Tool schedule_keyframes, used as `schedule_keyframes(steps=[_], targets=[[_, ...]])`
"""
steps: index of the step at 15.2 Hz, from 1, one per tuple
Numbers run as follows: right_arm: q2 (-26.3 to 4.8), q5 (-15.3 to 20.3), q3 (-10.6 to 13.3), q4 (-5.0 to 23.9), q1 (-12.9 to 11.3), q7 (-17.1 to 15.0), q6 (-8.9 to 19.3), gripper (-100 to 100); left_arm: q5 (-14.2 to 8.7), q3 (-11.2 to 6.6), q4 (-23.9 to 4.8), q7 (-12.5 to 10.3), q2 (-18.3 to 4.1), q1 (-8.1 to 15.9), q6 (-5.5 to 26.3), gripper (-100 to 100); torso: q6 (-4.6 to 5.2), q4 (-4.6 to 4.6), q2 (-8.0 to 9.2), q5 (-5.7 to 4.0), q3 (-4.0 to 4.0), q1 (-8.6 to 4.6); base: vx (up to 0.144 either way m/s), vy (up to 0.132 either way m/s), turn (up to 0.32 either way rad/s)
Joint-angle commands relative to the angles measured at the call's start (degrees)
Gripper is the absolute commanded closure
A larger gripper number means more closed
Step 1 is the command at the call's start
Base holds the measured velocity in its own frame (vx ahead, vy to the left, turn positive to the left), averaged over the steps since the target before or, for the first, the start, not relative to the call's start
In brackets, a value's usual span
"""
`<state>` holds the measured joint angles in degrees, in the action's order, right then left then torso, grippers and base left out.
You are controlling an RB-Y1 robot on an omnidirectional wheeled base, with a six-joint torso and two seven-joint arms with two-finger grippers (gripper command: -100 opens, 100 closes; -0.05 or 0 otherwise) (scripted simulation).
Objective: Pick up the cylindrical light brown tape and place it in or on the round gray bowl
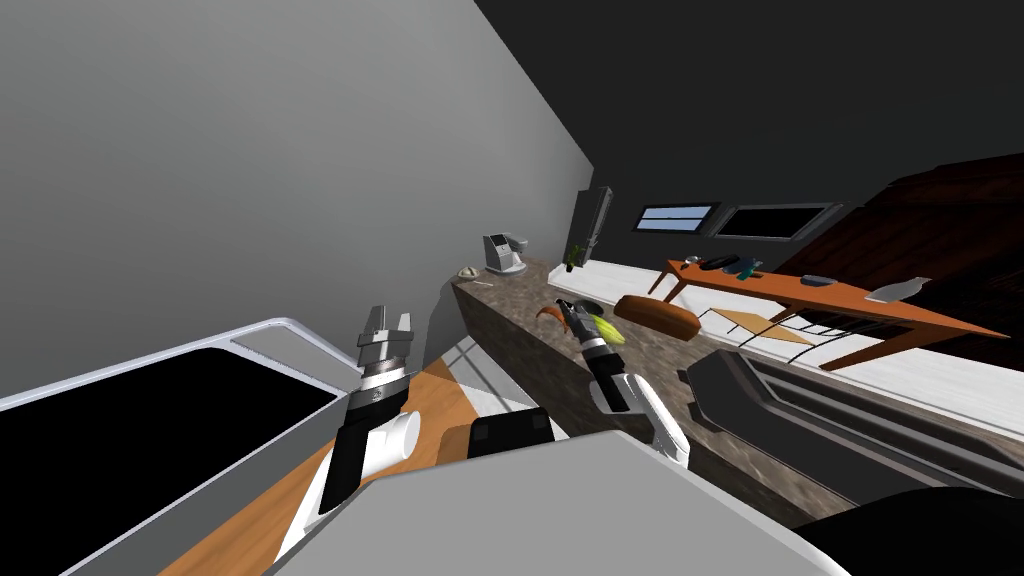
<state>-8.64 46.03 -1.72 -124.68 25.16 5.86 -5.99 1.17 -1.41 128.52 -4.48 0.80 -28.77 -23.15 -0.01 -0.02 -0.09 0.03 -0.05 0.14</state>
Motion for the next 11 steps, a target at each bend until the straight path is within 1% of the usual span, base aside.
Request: schedule_keyframes(steps=[1,2,3,5,6,8,9,11], targets=[[-0.08,2.86,-0.47,1.08,-0.09,0.74,1.12,-100,0.00,0.00,0.00,0.00,0.00,0.00,0.00,0,0.00,0.00,0.00,0.00,0.00,0.00,0.027,0.037,0.053],[-0.08,3.70,-0.47,1.08,-0.09,0.74,1.12,-100,0.00,0.00,0.00,0.00,0.00,0.00,0.00,0,0.00,0.00,-0.01,0.00,-0.01,0.00,0.022,0.023,0.017],[-0.10,5.16,-0.82,2.43,-0.24,1.79,2.73,-100,0.00,0.00,0.00,0.00,0.00,0.00,0.00,0,0.01,0.00,-0.01,0.00,0.00,-0.02,0.022,0.031,0.038],[-0.10,7.54,-0.82,2.43,-0.24,1.79,2.73,-100,0.00,0.00,0.00,0.00,0.00,0.00,0.00,0,0.00,0.00,-0.02,0.00,-0.01,0.00,0.024,0.027,0.036],[-0.08,8.87,-1.17,3.84,-0.40,2.85,4.38,-100,0.00,0.00,0.00,0.00,0.00,0.00,0.00,0,0.01,0.00,-0.01,0.00,0.00,-0.03,0.023,0.033,0.051],[-0.08,11.41,-1.17,3.84,-0.40,2.85,4.38,-100,0.00,0.00,0.00,0.00,0.00,0.00,0.00,0,0.00,0.00,-0.01,0.00,-0.01,0.01,0.024,0.033,0.035],[-0.03,12.72,-1.52,5.31,-0.57,3.92,6.04,-100,0.00,0.00,0.00,0.00,0.00,0.00,0.00,0,0.01,0.00,-0.01,0.00,0.00,-0.01,0.030,0.029,0.039],[-0.03,15.33,-1.52,5.31,-0.57,3.92,6.04,-100,0.00,0.00,0.00,0.00,0.00,0.00,0.00,0,0.00,-0.01,-0.03,0.00,-0.02,0.00,0.029,0.028,0.035]])
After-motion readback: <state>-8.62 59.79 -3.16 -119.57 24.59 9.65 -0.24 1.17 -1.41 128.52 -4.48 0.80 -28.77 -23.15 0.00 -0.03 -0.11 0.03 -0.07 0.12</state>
